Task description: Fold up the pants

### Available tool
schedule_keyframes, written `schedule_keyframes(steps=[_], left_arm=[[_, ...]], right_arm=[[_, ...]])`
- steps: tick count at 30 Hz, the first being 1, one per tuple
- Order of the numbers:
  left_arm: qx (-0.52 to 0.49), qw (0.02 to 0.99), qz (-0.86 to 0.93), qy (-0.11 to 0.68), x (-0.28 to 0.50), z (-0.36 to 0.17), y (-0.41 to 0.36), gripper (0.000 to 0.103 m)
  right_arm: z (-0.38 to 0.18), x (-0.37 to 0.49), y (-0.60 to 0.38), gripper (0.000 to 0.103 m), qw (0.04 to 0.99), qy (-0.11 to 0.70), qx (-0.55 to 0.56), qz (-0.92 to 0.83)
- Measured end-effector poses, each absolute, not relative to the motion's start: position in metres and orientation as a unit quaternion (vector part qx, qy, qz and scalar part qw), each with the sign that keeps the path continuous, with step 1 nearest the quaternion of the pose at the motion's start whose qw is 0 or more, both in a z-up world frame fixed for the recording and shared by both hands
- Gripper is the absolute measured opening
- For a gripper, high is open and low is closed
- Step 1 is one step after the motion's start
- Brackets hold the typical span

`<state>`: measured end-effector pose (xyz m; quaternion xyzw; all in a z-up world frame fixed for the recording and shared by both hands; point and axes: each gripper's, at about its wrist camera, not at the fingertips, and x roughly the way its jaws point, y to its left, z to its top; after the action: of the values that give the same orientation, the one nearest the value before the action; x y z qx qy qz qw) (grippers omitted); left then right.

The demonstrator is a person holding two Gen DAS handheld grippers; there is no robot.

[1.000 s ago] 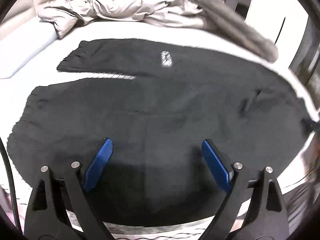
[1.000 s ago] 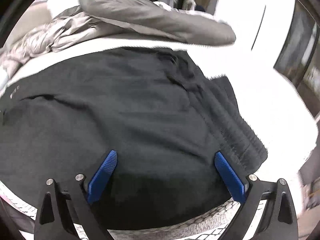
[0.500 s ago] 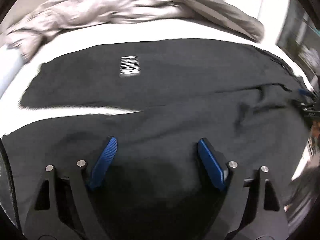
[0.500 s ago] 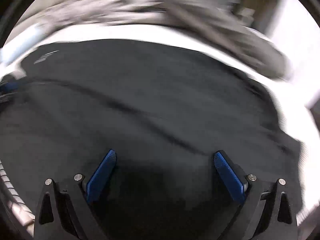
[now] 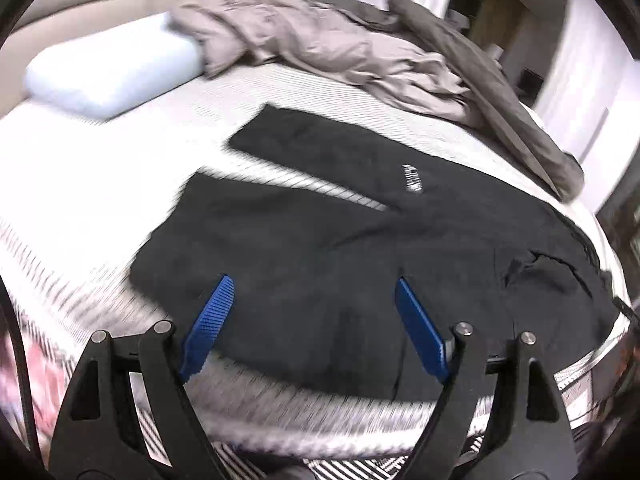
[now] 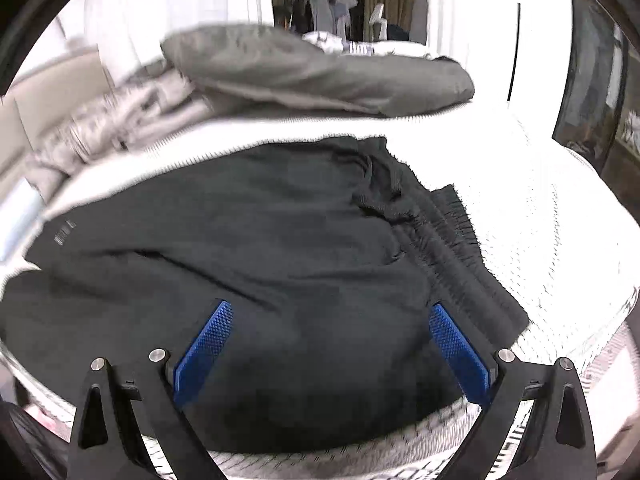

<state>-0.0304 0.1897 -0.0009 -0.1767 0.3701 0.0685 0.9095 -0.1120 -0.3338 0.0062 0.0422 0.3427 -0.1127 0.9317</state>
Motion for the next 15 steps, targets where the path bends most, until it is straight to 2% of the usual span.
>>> schedule_keyframes(steps=[2, 4, 6, 12, 15], left_arm=[[-0.21, 0.902, 0.082, 0.368, -0.054, -0.005, 0.202, 0.081], [-0.268, 0.891, 0.078, 0.359, -0.075, -0.014, 0.214, 0.07], [-0.309, 0.88, 0.055, 0.358, -0.082, -0.025, 0.221, 0.064], [-0.371, 0.858, 0.04, 0.352, -0.054, -0.054, 0.232, 0.054], [-0.387, 0.856, 0.046, 0.34, -0.041, -0.055, 0.237, 0.034]], right_arm=[[0.011, -0.128, -0.338, 0.1, 0.935, 0.332, 0.061, -0.11], [0.012, -0.14, -0.344, 0.1, 0.936, 0.326, 0.085, -0.107], [0.011, -0.149, -0.348, 0.1, 0.934, 0.326, 0.101, -0.104], [0.007, -0.153, -0.351, 0.1, 0.93, 0.33, 0.119, -0.112], [0.009, -0.161, -0.355, 0.1, 0.931, 0.322, 0.127, -0.113]])
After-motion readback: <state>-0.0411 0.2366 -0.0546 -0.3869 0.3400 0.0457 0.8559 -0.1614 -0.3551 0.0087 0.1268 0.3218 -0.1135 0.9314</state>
